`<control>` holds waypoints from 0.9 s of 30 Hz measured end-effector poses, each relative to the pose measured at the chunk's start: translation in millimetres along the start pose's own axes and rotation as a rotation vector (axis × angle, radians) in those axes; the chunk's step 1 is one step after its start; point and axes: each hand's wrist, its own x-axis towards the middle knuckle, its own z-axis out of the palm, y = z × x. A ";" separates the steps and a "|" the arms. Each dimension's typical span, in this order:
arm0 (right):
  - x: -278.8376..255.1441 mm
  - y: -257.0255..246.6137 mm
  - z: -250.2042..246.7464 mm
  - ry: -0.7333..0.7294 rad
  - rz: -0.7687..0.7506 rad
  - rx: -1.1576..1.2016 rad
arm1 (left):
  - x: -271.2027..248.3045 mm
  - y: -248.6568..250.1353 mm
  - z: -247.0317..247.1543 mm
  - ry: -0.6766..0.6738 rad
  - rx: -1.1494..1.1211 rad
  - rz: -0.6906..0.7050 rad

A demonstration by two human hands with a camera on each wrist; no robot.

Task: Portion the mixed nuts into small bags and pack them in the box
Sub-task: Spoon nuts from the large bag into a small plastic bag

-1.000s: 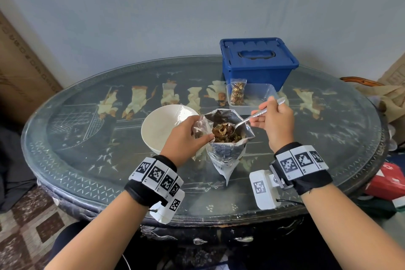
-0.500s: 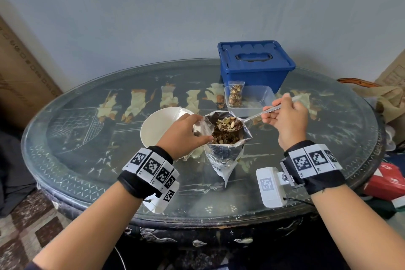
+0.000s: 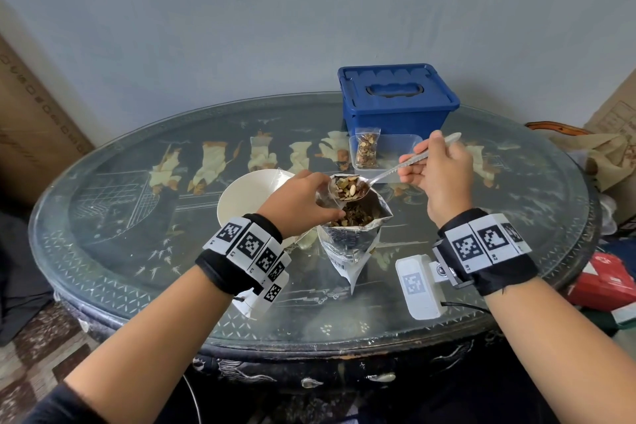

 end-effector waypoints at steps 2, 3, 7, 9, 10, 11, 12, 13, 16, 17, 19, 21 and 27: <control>-0.3 -0.7 2.6 -0.017 -0.012 -0.006 | 0.7 1.2 0.5 -0.002 0.009 0.000; -0.8 -1.1 4.3 -0.028 -0.019 -0.017 | 1.1 1.7 0.8 -0.003 0.009 0.000; -3.8 -3.1 11.2 -0.060 -0.066 -0.078 | 2.0 2.3 1.6 -0.004 -0.017 -0.009; -6.6 -5.0 15.0 -0.086 -0.105 -0.098 | 2.2 2.0 2.1 0.000 -0.025 -0.010; -8.3 -6.2 16.8 -0.102 -0.121 -0.105 | 2.0 2.0 2.4 0.003 -0.028 -0.012; -10.1 -7.3 18.5 -0.121 -0.139 -0.114 | 2.0 1.7 2.6 0.006 -0.034 -0.013; -12.2 -8.4 20.1 -0.139 -0.159 -0.129 | 1.9 1.4 3.1 0.010 -0.042 -0.014; -14.4 -9.2 21.5 -0.154 -0.181 -0.148 | 1.9 1.1 3.7 0.015 -0.052 -0.015; -19.6 -11.5 24.0 -0.182 -0.247 -0.191 | 1.4 0.3 4.7 0.033 -0.079 -0.017; -20.9 -12.4 24.5 -0.190 -0.270 -0.200 | 1.0 0.2 4.8 0.039 -0.087 -0.019; -23.0 -14.0 25.3 -0.210 -0.322 -0.225 | 0.0 0.2 5.2 0.058 -0.095 -0.016; -24.2 -15.0 25.6 -0.225 -0.377 -0.261 | -0.7 0.4 6.0 0.079 -0.101 -0.011; -24.1 -18.8 22.6 -0.232 -0.488 -0.273 | -2.9 -0.1 8.1 0.110 -0.141 -0.003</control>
